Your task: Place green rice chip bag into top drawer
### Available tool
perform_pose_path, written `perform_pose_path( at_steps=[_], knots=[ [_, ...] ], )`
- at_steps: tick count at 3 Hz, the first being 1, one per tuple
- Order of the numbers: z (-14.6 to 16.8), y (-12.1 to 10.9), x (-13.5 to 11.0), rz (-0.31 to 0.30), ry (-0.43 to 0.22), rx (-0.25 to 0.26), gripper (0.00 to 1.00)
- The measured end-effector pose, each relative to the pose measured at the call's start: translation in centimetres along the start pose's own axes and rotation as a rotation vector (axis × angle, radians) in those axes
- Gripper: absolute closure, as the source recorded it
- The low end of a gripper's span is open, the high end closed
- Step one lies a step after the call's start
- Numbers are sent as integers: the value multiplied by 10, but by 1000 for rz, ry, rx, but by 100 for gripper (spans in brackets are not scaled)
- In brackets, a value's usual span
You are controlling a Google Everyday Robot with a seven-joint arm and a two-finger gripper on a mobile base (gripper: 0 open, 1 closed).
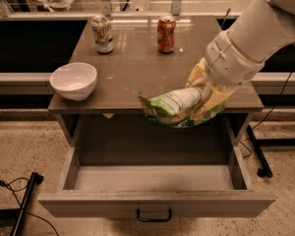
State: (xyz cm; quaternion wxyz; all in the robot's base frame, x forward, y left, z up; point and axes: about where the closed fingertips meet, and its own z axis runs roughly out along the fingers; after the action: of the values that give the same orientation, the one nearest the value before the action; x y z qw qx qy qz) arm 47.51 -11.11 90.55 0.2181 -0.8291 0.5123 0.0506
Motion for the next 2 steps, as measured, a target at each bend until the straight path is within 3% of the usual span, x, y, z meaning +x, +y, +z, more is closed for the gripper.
perform_pose_path(
  at_steps=[1, 2],
  knots=[
    [51, 17, 23, 94, -37, -19, 100],
    [124, 47, 44, 137, -45, -61, 100]
  ],
)
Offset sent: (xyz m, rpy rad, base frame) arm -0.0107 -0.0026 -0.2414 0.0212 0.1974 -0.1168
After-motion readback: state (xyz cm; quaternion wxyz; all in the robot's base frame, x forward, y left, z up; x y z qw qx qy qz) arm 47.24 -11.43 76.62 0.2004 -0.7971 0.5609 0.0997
